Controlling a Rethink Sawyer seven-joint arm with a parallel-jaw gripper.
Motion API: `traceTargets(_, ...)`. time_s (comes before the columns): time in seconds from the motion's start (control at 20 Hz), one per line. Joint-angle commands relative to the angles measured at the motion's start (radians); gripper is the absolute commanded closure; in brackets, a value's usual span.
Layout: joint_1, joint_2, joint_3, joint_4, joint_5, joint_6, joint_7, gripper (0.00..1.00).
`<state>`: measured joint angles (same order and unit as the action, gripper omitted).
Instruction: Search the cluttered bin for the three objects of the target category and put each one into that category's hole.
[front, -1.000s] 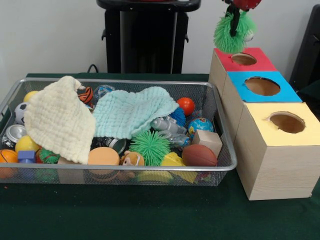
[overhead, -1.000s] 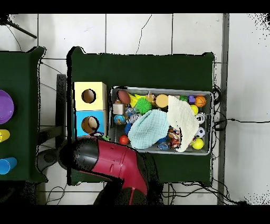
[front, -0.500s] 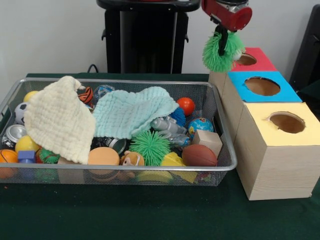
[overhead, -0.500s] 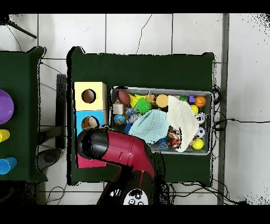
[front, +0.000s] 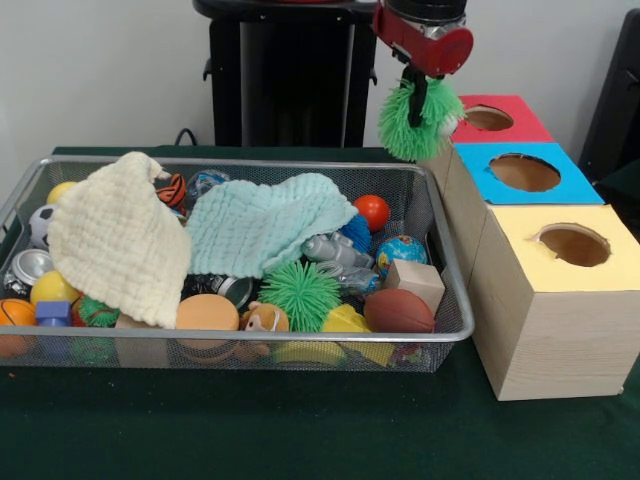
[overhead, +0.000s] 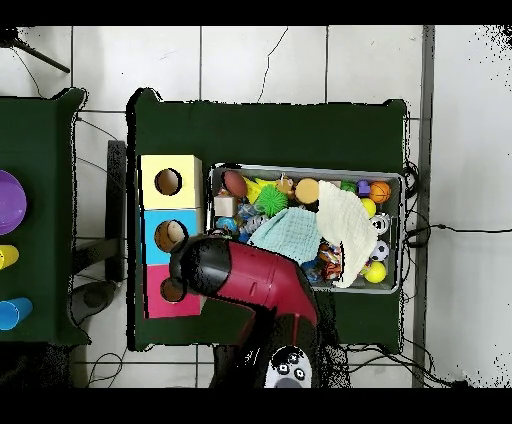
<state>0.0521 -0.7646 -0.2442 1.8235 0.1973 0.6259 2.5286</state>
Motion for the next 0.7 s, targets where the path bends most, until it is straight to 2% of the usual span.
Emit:
traceTargets(0.05,-0.055,0.021,0.118,0.047,-0.085,-0.113,-0.064,1.00)
traceTargets(0.7,-0.058,0.042,0.132,0.032,-0.130,-0.128,-0.016,1.00)
